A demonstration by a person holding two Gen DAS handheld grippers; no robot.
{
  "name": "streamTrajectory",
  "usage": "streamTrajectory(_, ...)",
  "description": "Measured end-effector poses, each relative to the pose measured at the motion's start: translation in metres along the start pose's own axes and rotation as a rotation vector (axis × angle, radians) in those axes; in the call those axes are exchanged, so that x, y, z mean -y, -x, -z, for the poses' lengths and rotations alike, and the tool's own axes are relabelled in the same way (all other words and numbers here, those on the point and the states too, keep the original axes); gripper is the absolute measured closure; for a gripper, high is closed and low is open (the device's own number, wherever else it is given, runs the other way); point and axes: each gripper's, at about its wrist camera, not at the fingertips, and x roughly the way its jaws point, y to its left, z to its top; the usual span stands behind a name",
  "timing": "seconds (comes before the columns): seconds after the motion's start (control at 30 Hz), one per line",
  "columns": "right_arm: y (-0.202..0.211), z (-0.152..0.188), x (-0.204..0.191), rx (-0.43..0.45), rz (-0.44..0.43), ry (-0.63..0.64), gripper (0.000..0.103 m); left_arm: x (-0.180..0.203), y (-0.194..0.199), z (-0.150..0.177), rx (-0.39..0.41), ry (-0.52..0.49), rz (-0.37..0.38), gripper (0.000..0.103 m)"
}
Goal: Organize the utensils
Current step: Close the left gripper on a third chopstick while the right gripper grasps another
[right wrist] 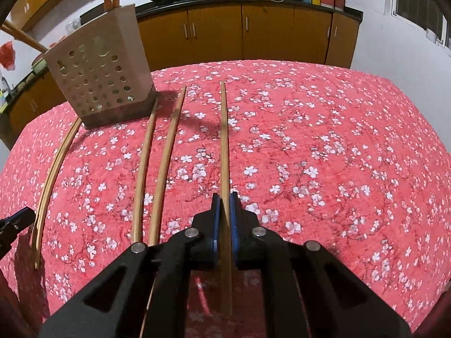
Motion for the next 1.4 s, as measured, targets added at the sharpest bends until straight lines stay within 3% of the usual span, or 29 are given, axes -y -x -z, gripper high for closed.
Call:
streamTrajectory(0.47, 0.004, 0.006, -0.014, 0.008, -0.032, 0.046, 0.095, 0.01, -0.011, -0.004, 0.023, -0.045, -0.076, 0.09)
streamTrajectory(0.53, 0.003, 0.005, -0.015, 0.008, -0.034, 0.053, 0.095, 0.008, -0.012, -0.004, 0.028, -0.049, -0.093, 0.094)
streamTrajectory(0.77, -0.003, -0.003, -0.004, 0.021, 0.003, 0.032, 0.095, -0.03, -0.01, -0.016, 0.033, 0.015, -0.147, 0.095)
streamTrajectory(0.93, -0.006, -0.006, 0.001, 0.026, -0.001, 0.008, 0.095, -0.048, -0.009, -0.019, 0.049, 0.053, -0.123, 0.095)
streamTrajectory(1.4, -0.008, -0.007, 0.001, 0.025, -0.005, 0.004, 0.095, -0.052, -0.004, -0.014, 0.062, 0.072, -0.11, 0.094)
